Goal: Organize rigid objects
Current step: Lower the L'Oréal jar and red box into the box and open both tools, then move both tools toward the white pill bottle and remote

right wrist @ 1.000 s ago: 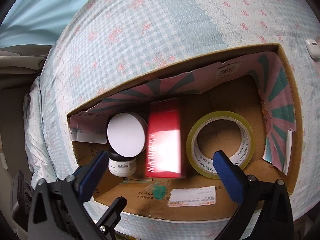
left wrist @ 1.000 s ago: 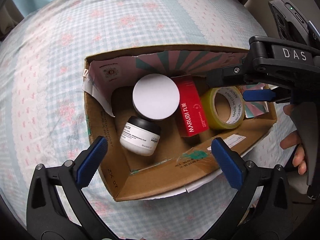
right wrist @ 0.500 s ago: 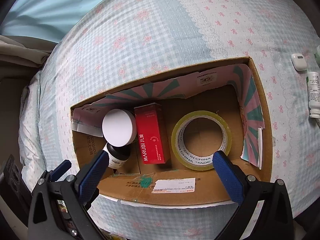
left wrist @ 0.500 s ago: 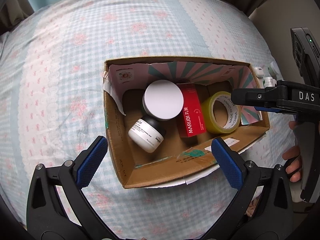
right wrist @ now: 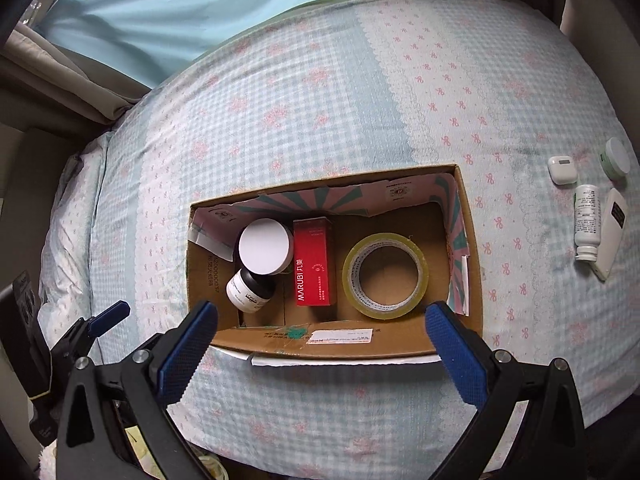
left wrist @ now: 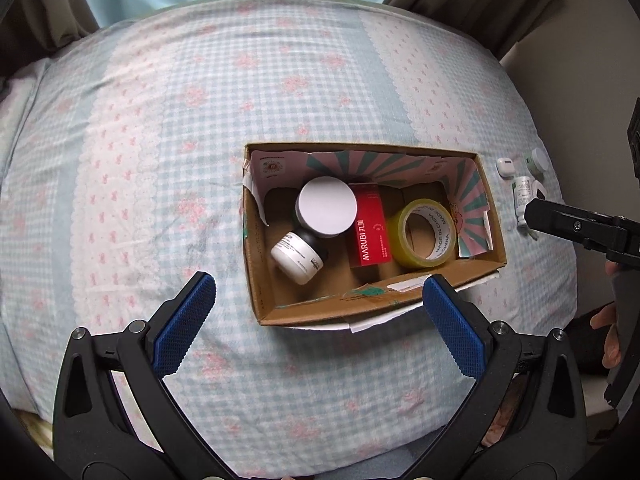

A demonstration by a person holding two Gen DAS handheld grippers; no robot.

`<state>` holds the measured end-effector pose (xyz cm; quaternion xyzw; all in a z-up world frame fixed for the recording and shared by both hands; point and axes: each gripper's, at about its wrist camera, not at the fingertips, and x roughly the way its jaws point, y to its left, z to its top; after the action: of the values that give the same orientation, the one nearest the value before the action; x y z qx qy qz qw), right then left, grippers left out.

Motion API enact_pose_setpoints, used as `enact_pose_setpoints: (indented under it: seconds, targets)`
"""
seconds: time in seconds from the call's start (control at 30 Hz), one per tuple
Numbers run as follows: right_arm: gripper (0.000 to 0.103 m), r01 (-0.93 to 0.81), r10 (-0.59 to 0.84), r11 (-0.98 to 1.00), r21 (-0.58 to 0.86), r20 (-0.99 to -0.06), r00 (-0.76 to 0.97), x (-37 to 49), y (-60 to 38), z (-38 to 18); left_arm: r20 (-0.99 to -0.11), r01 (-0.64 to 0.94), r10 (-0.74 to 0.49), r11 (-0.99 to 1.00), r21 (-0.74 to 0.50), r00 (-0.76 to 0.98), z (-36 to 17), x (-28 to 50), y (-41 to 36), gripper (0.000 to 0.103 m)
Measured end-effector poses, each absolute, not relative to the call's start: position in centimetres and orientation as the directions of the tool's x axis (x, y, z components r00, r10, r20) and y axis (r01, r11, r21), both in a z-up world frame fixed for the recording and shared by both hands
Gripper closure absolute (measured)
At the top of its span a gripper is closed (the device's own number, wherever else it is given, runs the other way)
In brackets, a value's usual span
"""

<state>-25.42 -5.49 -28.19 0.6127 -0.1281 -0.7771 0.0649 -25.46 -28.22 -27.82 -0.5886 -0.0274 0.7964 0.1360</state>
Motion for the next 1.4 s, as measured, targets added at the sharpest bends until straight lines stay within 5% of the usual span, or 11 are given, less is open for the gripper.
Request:
enact_pose_setpoints:
  seconds: [0.87,1.4]
  targets:
    - [0.0,-0.3,0.094,-0.953,0.034,-0.911,-0.402,-11.7,22.8,-18.0,-0.877,-0.281,0.282,-0.943,-0.179,-0.389,-17.6,-19.6,-5.0,0.0]
    - [0.0,-0.432,-0.031,-0.885,0.172,-0.949,-0.313,-16.1,35.1,-24.3,-0.941,-0.364,0.29,-0.907,-0.212,-0.176,-25.5,-23.5,12.6,0.0]
